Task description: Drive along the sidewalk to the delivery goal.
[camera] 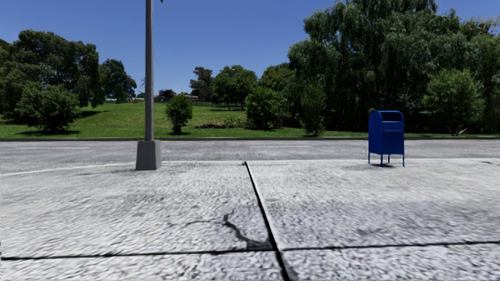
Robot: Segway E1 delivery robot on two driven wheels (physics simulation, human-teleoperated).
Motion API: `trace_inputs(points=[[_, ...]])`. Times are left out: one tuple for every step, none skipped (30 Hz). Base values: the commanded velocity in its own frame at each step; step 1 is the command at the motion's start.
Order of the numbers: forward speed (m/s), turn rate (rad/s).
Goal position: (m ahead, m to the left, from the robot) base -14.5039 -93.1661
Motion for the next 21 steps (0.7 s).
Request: trace_inputs(points=[[2.00,0.00],[2.00,-0.15],[2.00,-0.34],[2.00,-0.34],[2.00,-0.54],[2.00,-0.74],[2.00,-0.90],[2.00,-0.98],[2.00,-1.20],[2.00,-1.20],[2.00,-1.20],[2.00,-1.20],[2.00,-1.20],[2.00,-1.20],[2.00,-1.20],[2.00,-1.20],[2.00,-1.20],[2.00,-1.20],[2.00,-1.20],[2.00,-1.20],[2.00,-1.20]])
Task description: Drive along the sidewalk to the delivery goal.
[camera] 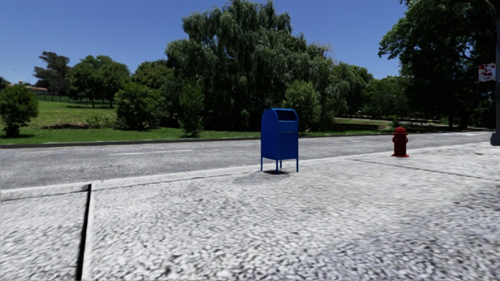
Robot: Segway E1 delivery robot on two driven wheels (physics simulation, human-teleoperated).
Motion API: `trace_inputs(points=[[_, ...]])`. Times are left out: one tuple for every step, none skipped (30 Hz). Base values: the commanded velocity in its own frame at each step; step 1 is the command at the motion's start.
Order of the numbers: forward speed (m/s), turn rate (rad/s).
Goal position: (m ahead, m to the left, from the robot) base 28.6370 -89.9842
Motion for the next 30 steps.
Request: trace_inputs(points=[[2.00,-1.20],[2.00,-1.20],[2.00,-1.20],[2.00,-1.20],[2.00,-1.20],[2.00,-1.20],[2.00,-1.17],[2.00,-1.15],[2.00,-1.15],[2.00,-1.15],[2.00,-1.14],[2.00,-1.14],[2.00,-1.14],[2.00,-1.12],[2.00,-0.93],[2.00,-0.85],[2.00,-0.85],[2.00,-0.75],[2.00,-0.70],[2.00,-0.66],[2.00,-0.64],[2.00,-0.63],[2.00,-0.63],[2.00,-0.51],[2.00,-0.33],[2.00,-0.28],[2.00,-0.27],[2.00,-0.26],[2.00,-0.26],[2.00,-0.26]])
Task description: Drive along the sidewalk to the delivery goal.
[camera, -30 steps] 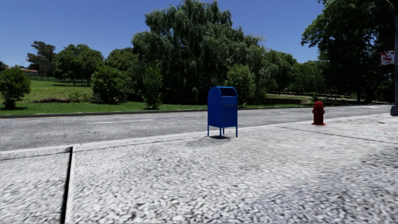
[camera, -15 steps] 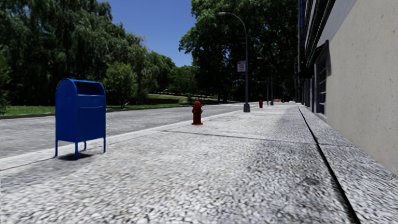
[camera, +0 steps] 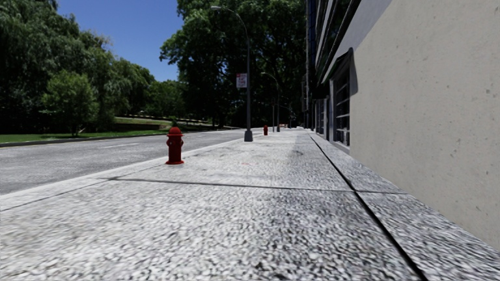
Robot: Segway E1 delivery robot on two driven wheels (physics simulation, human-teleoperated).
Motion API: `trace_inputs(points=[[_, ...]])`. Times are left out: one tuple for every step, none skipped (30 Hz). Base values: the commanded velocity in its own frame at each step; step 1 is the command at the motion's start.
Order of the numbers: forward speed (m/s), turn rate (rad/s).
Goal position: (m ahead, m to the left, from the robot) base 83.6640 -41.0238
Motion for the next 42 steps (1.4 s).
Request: trace_inputs(points=[[2.00,-0.28],[2.00,-0.37],[2.00,-0.43],[2.00,-0.43],[2.00,-0.45],[2.00,-0.45],[2.00,-0.45],[2.00,-0.15],[2.00,-0.07],[2.00,-0.04],[2.00,-0.03],[2.00,-0.03],[2.00,-0.03],[2.00,-0.03],[2.00,-0.03],[2.00,-0.03],[2.00,-0.03],[2.00,-0.03],[2.00,-0.03],[2.00,-0.03],[2.00,-0.03],[2.00,-0.03],[2.00,-0.03],[2.00,-0.03],[2.00,-0.03],[2.00,-0.03],[2.00,-0.07],[2.00,-0.26],[2.00,-0.54],[2.00,-0.54],[2.00,-0.71],[2.00,-0.75],[2.00,-0.72],[2.00,-0.01],[2.00,-0.01],[2.00,-0.01],[2.00,-0.01],[2.00,0.00],[2.00,0.00],[2.00,0.00],[2.00,0.00],[2.00,0.00]])
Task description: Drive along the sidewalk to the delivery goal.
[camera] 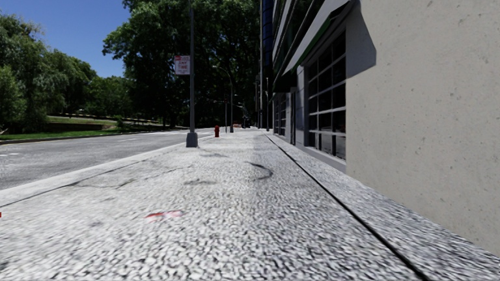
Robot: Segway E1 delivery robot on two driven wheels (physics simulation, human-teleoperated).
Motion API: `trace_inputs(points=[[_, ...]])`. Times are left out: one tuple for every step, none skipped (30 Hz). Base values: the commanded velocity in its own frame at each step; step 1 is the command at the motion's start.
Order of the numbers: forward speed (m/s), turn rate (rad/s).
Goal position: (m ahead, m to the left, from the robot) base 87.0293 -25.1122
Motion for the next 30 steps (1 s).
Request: trace_inputs(points=[[2.00,0.00],[2.00,0.00],[2.00,0.00],[2.00,0.00],[2.00,0.00],[2.00,0.00],[2.00,0.00],[2.00,0.00],[2.00,0.00],[2.00,0.00],[2.00,0.00],[2.00,0.00],[2.00,0.00],[2.00,0.00],[2.00,0.00],[2.00,0.00],[2.00,0.00],[2.00,0.00],[2.00,0.00],[2.00,0.00],[2.00,0.00],[2.00,0.00],[2.00,0.00],[2.00,0.00],[2.00,0.00],[2.00,0.00],[2.00,0.00],[2.00,0.00],[2.00,0.00],[2.00,0.00]])
